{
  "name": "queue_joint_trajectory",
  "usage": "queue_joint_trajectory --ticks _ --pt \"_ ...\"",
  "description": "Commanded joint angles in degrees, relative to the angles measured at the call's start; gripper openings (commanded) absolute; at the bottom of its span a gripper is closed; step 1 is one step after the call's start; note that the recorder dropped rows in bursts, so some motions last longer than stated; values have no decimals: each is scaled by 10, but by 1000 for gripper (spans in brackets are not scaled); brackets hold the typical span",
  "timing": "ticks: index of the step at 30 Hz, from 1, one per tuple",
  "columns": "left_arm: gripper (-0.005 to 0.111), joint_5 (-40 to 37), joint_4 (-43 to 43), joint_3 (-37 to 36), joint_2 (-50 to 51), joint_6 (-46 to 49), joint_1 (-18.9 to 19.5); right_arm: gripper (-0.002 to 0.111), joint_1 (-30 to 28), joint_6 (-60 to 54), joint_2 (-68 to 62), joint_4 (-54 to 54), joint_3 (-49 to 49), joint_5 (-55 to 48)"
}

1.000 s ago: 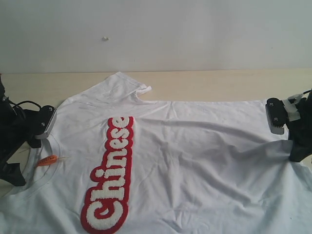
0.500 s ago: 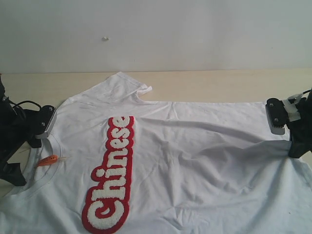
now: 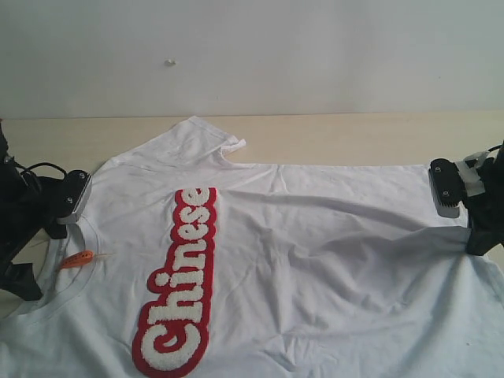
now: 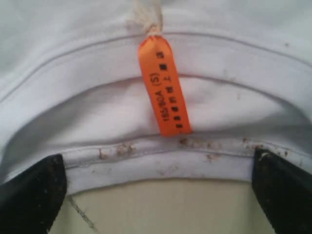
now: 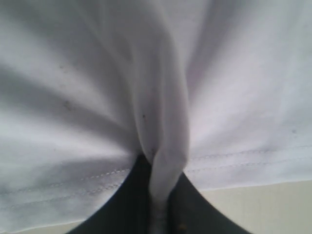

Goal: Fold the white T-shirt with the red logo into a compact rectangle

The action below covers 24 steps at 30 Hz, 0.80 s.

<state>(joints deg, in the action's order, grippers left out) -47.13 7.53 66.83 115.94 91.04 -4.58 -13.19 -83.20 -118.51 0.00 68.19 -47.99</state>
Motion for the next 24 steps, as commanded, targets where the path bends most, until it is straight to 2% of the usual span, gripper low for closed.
queue_joint_trajectory --ticks 1,5,8,9,11,14,16,24 --pt "105 5 16 -7 20 2 -3 0 -1 0 -56 -15 -26 2" --pt "105 17 16 -7 20 -5 -3 0 -1 0 -56 -15 -26 2" --pt "93 18 16 -7 20 -15 -3 0 -1 0 -56 -15 -26 2" --pt "83 18 16 -7 20 -15 -3 0 -1 0 -56 -15 -26 2" --pt "55 15 15 -7 20 -15 -3 0 -1 0 -56 -15 -26 2" --pt "0 -9 10 -7 20 -15 -3 0 -1 0 -56 -15 -26 2" --pt "3 -19 2 -7 20 -11 -3 0 -1 0 -56 -15 -26 2" --pt "2 -24 -20 -7 20 -19 -3 0 -1 29 -48 4 -15 -12"
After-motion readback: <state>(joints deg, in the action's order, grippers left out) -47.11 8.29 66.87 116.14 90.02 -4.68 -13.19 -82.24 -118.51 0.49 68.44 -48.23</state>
